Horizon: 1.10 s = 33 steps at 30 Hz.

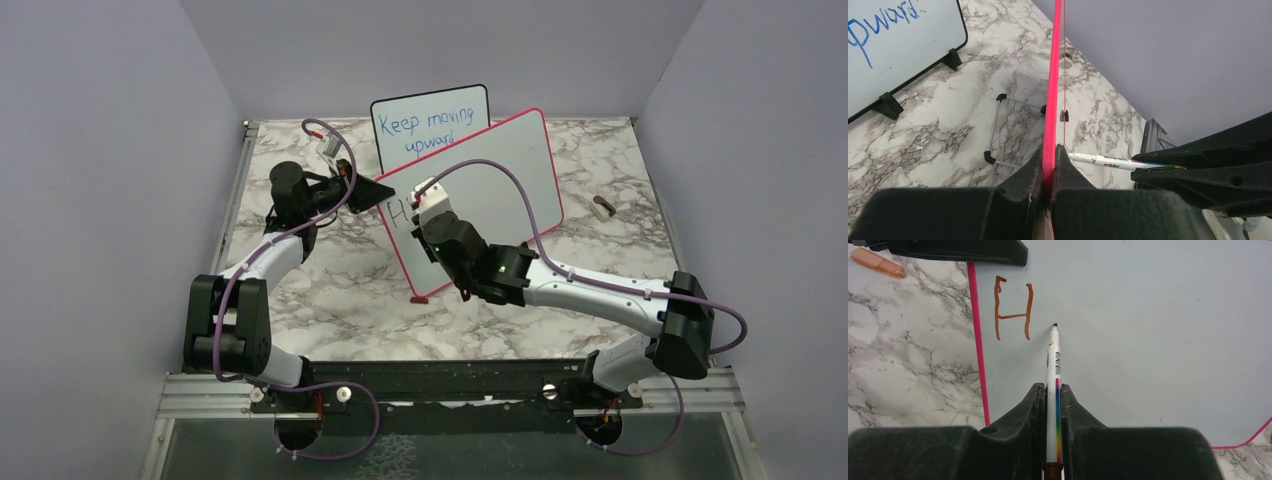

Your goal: Write a sentence on the whiteboard

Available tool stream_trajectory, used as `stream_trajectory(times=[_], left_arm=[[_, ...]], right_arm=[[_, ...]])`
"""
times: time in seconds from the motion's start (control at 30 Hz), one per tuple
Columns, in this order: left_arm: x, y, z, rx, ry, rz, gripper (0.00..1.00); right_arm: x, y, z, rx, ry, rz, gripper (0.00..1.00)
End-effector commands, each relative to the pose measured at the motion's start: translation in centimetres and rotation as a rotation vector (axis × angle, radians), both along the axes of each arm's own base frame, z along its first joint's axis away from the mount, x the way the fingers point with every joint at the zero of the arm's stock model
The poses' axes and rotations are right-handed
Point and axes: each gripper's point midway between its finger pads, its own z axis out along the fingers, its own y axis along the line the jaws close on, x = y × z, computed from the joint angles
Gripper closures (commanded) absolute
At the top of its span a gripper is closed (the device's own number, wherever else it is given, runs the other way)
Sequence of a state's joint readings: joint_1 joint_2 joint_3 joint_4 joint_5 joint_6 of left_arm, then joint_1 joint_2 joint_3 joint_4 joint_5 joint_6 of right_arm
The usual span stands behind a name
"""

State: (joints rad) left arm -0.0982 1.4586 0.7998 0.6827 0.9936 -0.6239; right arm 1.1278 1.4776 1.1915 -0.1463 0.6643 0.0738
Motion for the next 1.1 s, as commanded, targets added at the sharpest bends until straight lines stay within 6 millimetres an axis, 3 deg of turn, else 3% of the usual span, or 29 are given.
stream_trajectory(times=[0.0,0.47,1.07], left_arm=[[-0.1,-0.5,-1.6,0.027,0.015,-0.020,1.00],[-0.1,-0.5,-1.6,0.028,0.013,-0.019,1.00],[-0.1,-0.4,-1.6,0.028,0.011,-0.018,1.00]], right_arm=[[0.9,0.7,1.0,0.033,-0.029,-0.013,0.99],[1.2,1.3,2.1,0.053,-0.061,0.000,0.99],[0.1,1.6,0.8,0.009,-0.008,0.077,0.99]])
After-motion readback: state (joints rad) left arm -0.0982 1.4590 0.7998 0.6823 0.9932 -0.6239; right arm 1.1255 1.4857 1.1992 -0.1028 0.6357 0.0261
